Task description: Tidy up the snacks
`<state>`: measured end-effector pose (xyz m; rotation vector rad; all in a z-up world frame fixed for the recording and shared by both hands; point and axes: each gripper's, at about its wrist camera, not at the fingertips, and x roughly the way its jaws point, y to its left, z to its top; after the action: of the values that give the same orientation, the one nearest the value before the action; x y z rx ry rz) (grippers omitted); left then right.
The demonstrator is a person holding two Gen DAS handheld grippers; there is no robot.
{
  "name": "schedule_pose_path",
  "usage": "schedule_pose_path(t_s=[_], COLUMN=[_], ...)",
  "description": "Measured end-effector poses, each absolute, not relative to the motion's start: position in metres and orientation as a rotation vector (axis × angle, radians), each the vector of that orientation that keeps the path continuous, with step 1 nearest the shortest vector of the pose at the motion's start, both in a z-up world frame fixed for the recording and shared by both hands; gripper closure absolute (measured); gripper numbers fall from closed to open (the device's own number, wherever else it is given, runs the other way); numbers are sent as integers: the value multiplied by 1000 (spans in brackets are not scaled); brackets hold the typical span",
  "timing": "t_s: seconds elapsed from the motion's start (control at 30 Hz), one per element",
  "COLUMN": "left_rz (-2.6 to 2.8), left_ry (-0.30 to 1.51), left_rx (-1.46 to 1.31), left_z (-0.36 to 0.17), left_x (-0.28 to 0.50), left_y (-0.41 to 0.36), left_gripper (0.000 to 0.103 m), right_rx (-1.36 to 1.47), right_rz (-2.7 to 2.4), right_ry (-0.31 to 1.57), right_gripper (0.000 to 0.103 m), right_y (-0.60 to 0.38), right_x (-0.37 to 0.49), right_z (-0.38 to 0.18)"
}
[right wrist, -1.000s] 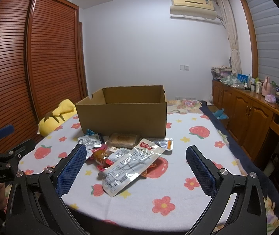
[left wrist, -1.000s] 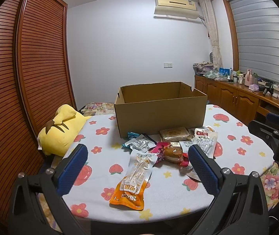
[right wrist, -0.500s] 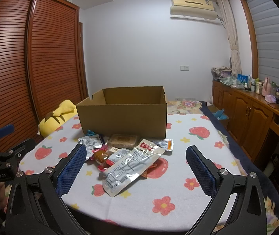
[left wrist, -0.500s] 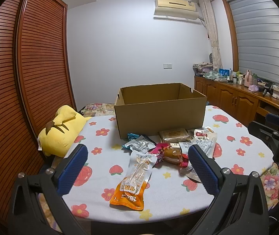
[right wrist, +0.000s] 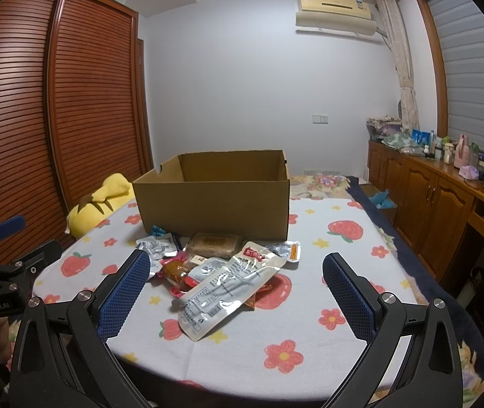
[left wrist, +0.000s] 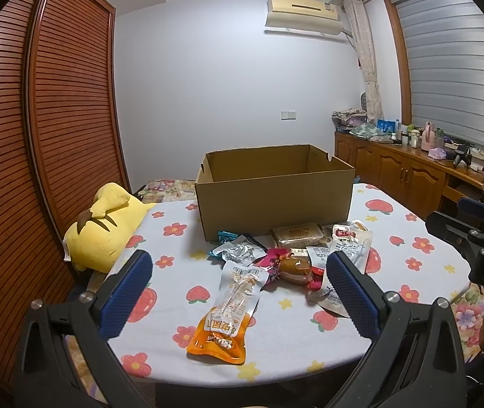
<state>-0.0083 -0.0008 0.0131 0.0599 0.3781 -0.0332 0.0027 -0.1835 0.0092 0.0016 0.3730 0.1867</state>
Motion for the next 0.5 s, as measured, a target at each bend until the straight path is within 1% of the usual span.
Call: schedule_pose_path(t_s=[0.5], left_rz=[-34], left_ry=[379], left_rx=[60], left_z=[14], left_x=[-9], left_y=[-2], left_gripper=[0], right_rx=[0], right_rz=[187], right_ry=[372], right_gripper=[0], right_y=[-183], right_x=[1], right_z=[9])
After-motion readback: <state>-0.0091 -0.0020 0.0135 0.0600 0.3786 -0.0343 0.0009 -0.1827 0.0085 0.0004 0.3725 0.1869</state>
